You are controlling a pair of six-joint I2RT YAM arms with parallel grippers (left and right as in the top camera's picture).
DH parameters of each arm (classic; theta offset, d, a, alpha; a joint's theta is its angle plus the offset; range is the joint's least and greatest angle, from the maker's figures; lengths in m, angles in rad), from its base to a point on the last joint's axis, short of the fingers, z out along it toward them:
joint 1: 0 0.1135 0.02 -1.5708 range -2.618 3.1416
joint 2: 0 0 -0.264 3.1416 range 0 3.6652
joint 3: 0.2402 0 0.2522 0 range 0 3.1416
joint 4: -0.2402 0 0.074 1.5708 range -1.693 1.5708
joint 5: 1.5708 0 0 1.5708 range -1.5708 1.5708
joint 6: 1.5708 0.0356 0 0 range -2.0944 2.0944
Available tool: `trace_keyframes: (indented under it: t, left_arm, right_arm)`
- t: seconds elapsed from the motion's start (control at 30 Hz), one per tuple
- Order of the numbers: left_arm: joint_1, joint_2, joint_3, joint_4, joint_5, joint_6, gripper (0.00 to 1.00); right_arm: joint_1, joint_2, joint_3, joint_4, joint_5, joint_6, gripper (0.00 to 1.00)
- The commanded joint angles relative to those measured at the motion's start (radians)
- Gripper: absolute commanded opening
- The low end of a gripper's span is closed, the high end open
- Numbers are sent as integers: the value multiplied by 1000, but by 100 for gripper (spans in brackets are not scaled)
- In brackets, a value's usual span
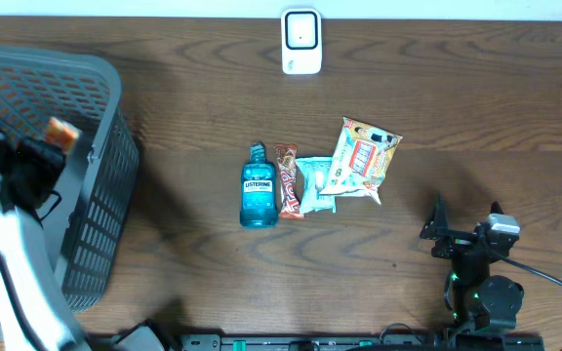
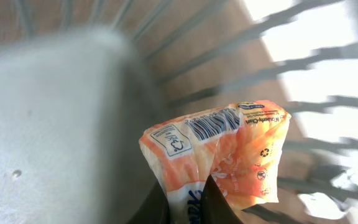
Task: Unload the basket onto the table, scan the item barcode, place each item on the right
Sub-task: 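Carry the orange packet out and drop it below the wipe pack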
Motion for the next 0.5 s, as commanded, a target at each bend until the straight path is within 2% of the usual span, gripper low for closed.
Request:
trace_keyframes:
  t: [0.0,0.13,0.27,0.47]
  left_arm:
    - [2,-182,9,-9,19,-9,7]
    - [-37,-327,9,-40,51,-47,7]
    - [-159,-386,-5,-41,180,-46,7]
    - [-482,-365,-53,-45,146,5,7]
  right_arm:
    - [0,-6,-1,-3,-2,-7,99]
    - [0,-6,-1,-3,-2,-7,99]
    - [0,-6,-1,-3,-2,-7,99]
    - [0,-6,-1,-3,-2,-7,99]
